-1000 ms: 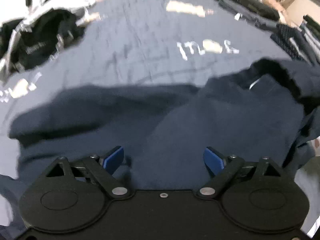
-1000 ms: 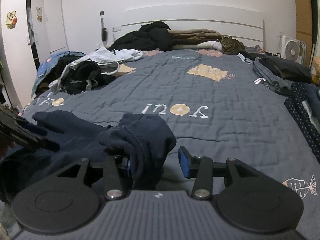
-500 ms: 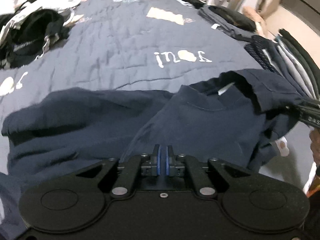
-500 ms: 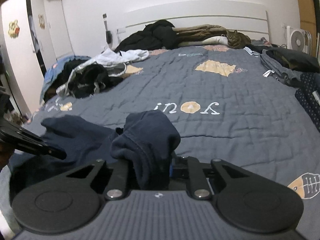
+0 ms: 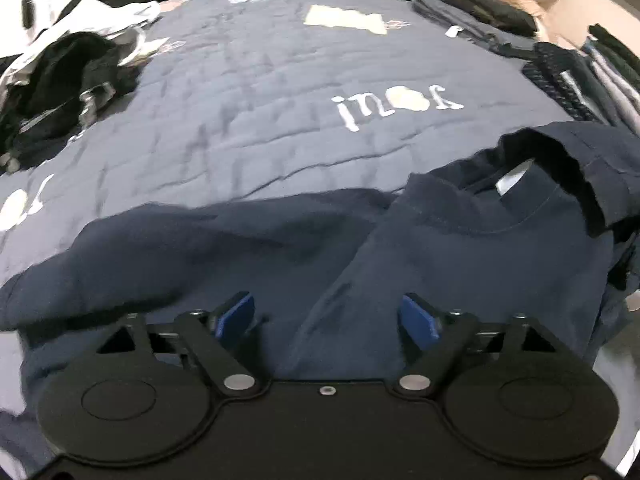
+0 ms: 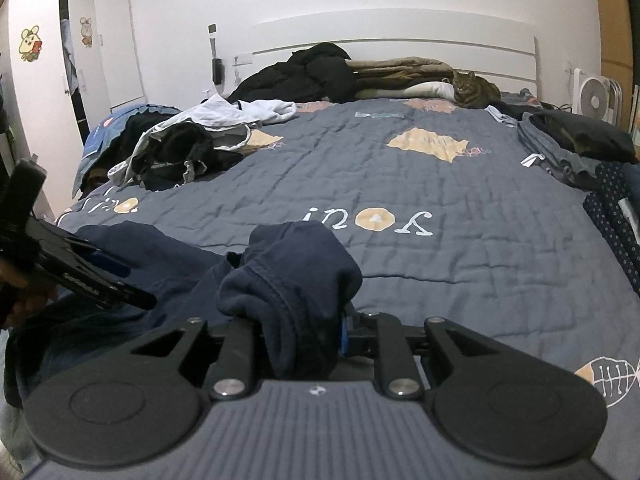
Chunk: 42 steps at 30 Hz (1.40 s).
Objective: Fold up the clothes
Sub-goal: 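Hold the shirt with both grippers and spread it apart between them, then raise both grippers holding the shirt up off the bed to shake it out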
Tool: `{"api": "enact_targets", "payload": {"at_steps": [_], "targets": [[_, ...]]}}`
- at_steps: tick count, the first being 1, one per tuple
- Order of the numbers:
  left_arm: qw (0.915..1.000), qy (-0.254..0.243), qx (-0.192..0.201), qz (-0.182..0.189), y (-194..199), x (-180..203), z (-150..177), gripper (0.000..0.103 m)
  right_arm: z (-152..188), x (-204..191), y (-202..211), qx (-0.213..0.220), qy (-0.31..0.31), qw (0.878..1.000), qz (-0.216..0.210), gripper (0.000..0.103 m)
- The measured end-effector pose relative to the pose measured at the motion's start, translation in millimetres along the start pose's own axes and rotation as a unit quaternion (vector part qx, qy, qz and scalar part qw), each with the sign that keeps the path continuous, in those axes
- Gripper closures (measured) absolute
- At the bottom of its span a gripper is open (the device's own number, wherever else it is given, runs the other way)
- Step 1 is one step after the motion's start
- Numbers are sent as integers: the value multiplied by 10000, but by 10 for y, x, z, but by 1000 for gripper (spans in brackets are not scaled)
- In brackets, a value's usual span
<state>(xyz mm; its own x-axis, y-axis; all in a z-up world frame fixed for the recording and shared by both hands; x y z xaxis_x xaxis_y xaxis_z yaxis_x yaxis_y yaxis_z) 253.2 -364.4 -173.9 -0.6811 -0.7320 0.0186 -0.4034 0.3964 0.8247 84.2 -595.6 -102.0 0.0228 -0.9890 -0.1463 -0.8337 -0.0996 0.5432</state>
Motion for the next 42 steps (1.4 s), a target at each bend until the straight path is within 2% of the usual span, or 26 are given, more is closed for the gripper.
{"api": "enact_targets", "payload": {"at_steps": [3, 5, 6, 8, 11, 14, 19, 23, 28, 34, 37, 42], "targets": [[9996, -205, -165, 126, -107, 62, -4, 36, -4, 13, -21, 14, -22, 10000, -7, 83], [9990, -292, -275, 191, -169, 101, 6, 51, 5, 9, -30, 17, -36, 10000, -6, 82], [9987, -332, -333, 217, -201, 118, 11, 56, 6, 9, -34, 17, -42, 10000, -6, 82], [9979, -312, -452, 337, -246, 132, 13, 90, 9, 9, -42, 19, -56, 10000, -4, 81], [9970, -359, -521, 443, -230, 168, 15, 98, 6, 7, -37, 21, -82, 10000, -10, 81], [9972, -412, -440, 440, -130, 178, 13, 98, 0, 15, -26, 17, -142, 9999, -35, 81], [9985, -382, -19, 387, 254, 107, -54, 98, -13, 13, 8, 84, -198, 9997, -94, 85], [9980, -487, 350, 194, 740, 20, -146, 98, -75, -20, 84, 262, -280, 9990, -208, 87], [9939, -693, 840, -144, 1531, -30, -314, 98, -228, -115, 276, 610, -365, 9967, -387, 88], [9816, -1097, 1393, -711, 2560, 56, -428, 98, -535, -351, 702, 1125, -354, 9900, -779, 89], [9724, -1206, 1754, -959, 3081, 126, -462, 99, -721, -481, 988, 1399, -331, 9851, -939, 89], [9517, -1409, 2403, -1287, 3944, 351, -504, 99, -1055, -687, 1552, 1812, -78, 9771, -1113, 89]]}}
Point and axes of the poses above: each gripper's, at about its wrist camera, not at the fingertips, and y roughly against the way its jaws point, x to its right, z to its underside, the point moved 4 cm from there along -y, roughly the way its jaws point, and after that the axes turned 3 degrees about -z, right-handed, at the moved point
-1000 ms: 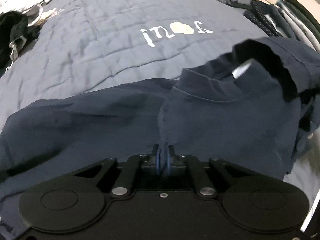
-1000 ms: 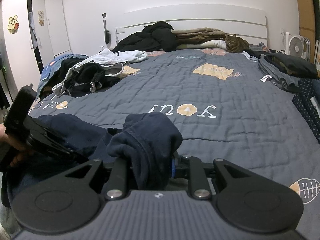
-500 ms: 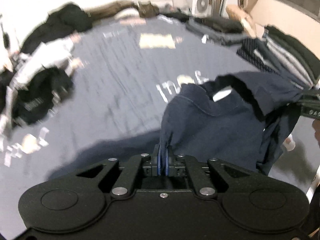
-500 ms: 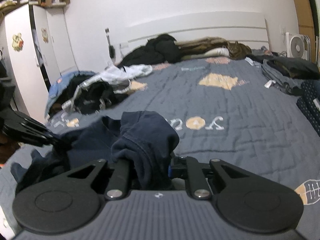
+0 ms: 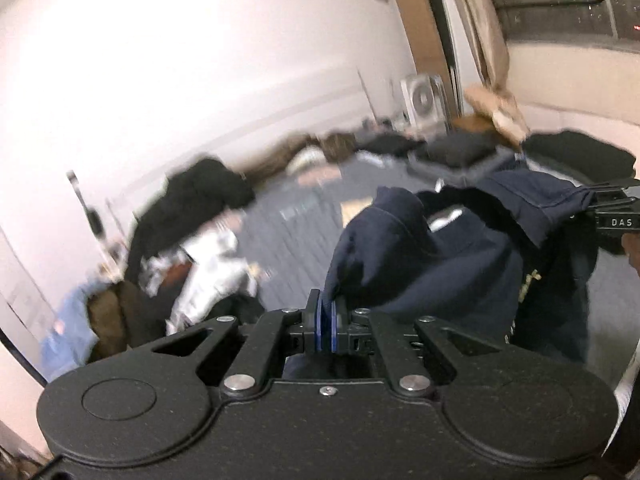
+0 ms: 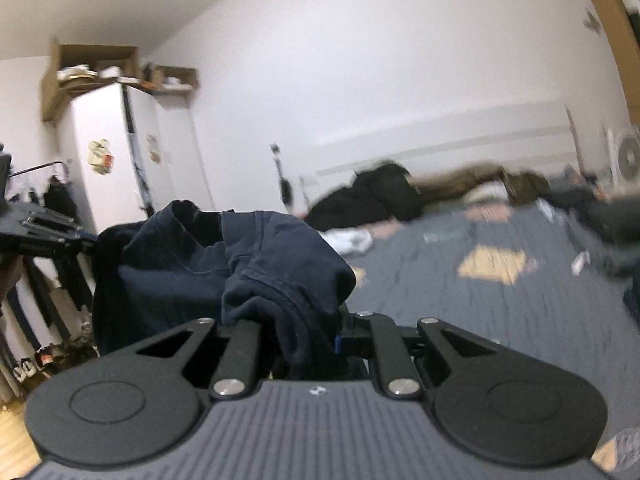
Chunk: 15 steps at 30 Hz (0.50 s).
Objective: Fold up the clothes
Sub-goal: 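Raise both grippers holding the shirt up off the bed to shake it out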
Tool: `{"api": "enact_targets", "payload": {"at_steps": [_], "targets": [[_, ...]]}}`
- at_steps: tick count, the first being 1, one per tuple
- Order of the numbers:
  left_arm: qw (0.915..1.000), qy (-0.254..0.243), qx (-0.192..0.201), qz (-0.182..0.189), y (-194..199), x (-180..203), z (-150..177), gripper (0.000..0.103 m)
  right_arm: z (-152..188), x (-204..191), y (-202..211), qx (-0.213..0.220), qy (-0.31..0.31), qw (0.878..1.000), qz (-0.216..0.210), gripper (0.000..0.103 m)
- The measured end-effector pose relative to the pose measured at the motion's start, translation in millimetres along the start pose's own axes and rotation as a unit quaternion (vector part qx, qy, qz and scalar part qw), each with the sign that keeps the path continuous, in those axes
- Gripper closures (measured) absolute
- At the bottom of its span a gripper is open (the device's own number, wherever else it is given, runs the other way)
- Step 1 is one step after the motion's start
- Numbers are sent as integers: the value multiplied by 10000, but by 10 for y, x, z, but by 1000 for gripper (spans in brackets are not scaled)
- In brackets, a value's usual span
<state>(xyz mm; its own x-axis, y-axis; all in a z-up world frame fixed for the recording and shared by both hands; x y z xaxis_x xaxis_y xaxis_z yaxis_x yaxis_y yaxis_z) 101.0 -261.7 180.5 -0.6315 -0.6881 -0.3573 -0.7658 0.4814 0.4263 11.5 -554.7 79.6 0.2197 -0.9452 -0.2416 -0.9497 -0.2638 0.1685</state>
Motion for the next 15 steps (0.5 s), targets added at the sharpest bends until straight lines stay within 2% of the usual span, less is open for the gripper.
{"api": "enact_targets", "payload": {"at_steps": [7, 15], "targets": [[9943, -270, 954, -403, 1141, 1, -579, 99, -841, -470, 711, 644, 547, 9962, -216, 90], [9778, -658, 1840, -753, 2280, 201, -1096, 99, -1659, -978, 1553, 1339, 1307, 9819, -298, 91]]}}
Point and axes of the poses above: each gripper's, at about its wrist camera, not at the fingertips, and y roughly against the way its jaws point, x to its right, z to its underside, the point moved 4 cm from there along -y, roughly the way its jaws point, and after that the axes turned 3 degrees about -z, right-handed, at the moved point
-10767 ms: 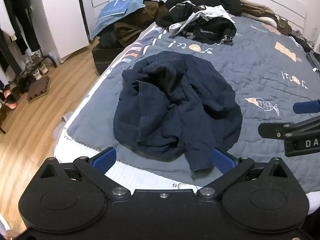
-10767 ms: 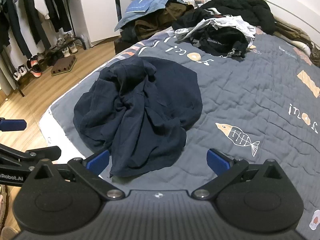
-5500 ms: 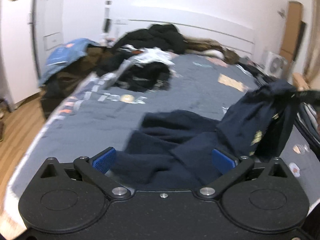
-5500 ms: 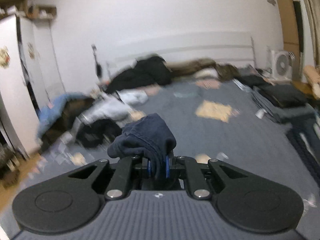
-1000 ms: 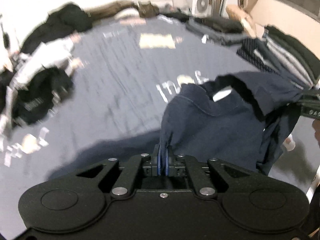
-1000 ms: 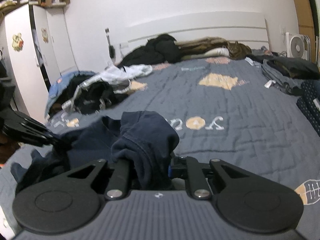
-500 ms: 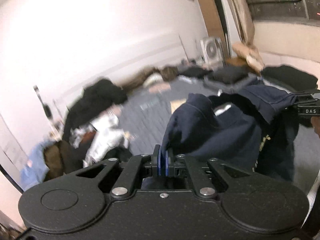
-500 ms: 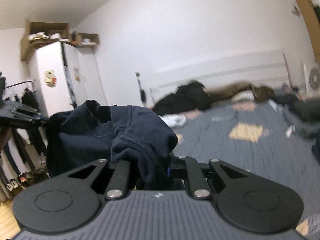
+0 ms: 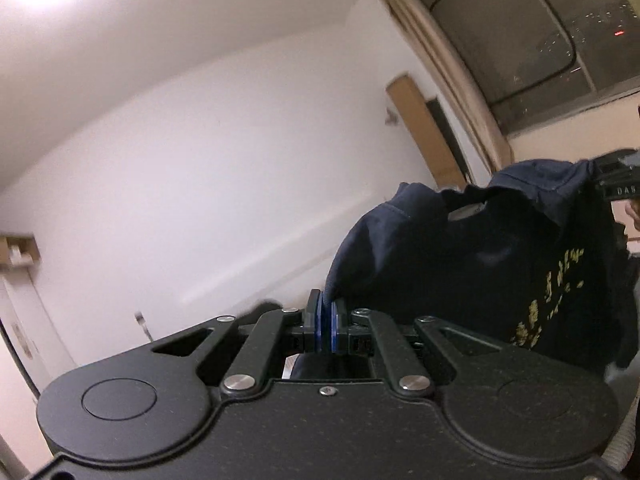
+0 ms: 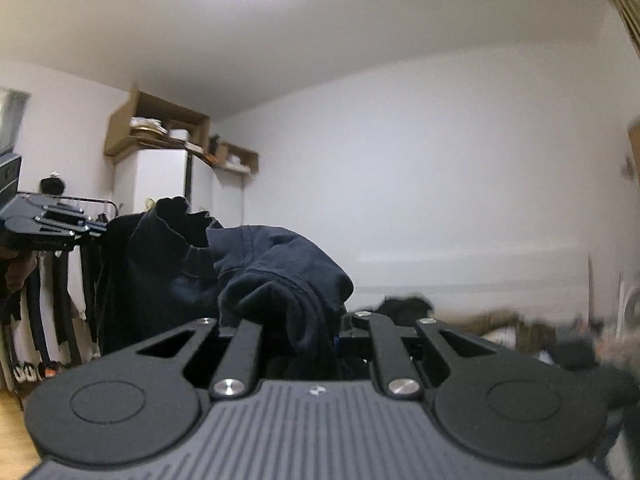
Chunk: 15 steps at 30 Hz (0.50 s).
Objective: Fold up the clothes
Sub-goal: 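Raise both grippers holding the shirt up off the bed to shake it out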
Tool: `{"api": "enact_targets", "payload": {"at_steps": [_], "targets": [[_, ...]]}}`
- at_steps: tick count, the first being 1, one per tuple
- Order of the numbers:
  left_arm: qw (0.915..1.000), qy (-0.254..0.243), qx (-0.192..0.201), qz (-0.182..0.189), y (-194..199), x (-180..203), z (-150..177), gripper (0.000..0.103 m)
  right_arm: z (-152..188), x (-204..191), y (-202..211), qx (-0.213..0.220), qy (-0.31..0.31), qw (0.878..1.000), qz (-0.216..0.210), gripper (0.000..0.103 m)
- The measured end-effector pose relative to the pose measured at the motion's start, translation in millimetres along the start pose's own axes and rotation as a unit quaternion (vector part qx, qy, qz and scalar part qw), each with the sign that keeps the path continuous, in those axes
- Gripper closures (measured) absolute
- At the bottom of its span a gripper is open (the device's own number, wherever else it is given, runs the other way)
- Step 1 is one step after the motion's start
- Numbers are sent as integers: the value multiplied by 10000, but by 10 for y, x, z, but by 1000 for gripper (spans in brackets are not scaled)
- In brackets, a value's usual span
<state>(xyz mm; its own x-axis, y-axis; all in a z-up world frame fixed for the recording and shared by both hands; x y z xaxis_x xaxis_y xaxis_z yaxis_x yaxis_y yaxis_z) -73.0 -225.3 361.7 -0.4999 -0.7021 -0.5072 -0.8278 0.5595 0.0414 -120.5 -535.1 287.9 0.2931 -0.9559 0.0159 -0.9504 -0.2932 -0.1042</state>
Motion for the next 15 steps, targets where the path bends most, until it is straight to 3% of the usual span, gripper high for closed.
{"api": "enact_targets", "payload": {"at_steps": [4, 8, 12, 15], "targets": [[9995, -135, 250, -157, 116, 36, -241, 99, -449, -123, 218, 318, 500, 9982, 17, 91], [9997, -73, 188, -158, -175, 63, -195, 99, -593, -132, 171, 332, 748, 9966, 14, 91], [9999, 70, -156, 4, -860, 143, 95, 99, -393, 4, -116, -22, 661, 9978, 37, 91], [9981, 155, -565, 194, -1523, 197, 440, 99, 5, 261, -538, -450, 384, 9982, 123, 91]]}}
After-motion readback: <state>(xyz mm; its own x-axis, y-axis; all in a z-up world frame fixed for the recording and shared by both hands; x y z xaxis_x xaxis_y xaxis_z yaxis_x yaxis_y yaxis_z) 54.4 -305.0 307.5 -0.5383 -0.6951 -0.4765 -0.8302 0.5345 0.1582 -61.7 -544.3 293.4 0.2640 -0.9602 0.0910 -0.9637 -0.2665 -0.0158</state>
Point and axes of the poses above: each gripper's, at about its wrist camera, not at the fingertips, and y roughly against the way its jaws point, x to its right, z to its underside, the point moved 4 cm from there along -y, roughly the way its jaws point, and after that the axes turned 3 degrees about -z, right-handed, at the moved point
